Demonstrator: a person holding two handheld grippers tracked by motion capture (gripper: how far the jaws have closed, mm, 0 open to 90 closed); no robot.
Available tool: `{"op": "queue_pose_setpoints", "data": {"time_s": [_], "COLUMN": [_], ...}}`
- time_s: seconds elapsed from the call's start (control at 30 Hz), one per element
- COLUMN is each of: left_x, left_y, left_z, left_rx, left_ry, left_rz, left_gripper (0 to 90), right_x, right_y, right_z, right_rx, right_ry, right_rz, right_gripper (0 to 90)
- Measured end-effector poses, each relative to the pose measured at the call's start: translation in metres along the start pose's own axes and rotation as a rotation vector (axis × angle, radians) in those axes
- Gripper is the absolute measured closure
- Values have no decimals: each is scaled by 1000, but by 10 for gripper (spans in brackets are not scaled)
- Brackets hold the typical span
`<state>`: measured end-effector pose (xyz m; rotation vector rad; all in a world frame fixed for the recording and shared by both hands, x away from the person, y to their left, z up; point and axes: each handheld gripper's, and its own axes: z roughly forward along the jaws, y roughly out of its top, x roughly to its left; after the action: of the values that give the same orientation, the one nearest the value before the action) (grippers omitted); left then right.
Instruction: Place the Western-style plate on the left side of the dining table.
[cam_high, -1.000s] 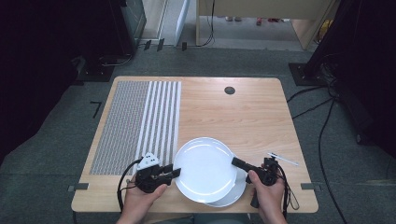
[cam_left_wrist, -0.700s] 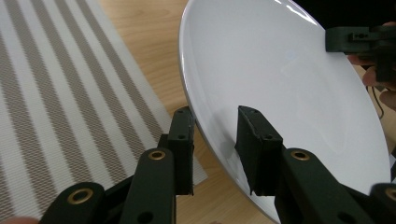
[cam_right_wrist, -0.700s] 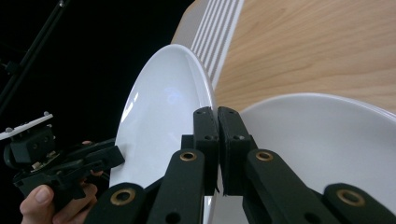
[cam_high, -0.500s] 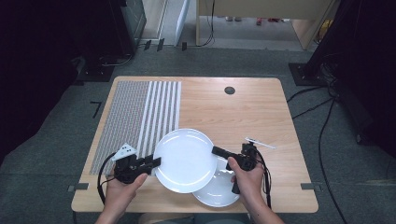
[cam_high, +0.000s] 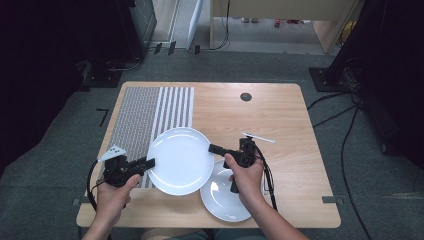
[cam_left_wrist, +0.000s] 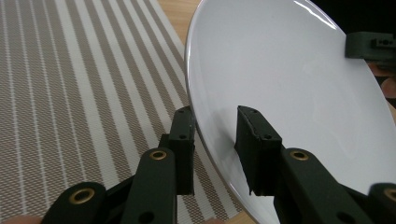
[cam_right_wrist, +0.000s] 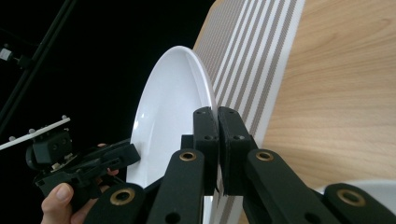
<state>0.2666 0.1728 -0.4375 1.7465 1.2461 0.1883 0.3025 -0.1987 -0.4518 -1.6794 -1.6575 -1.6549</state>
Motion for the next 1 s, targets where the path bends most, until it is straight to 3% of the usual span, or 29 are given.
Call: {"op": "queue_pose_setpoints", "data": {"time_s": [0.3,0.63,1.0], "left_x": [20,41,77], "left_y": [13,23,30], "left_z": [-8,-5,2], "left_rx": [-33,-32,-25], "left_ry": [35,76,130], "left_rz": [-31,-59,-116], "left_gripper": [707,707,705], "right_x": [5,8,8], "right_y": [5,9,16], "right_z": [27,54,97], "right_rx": [10,16,36], "right_ry": [-4,-15,-51], "right_rz": [16,44,48], "right_gripper": [886,886,886]}}
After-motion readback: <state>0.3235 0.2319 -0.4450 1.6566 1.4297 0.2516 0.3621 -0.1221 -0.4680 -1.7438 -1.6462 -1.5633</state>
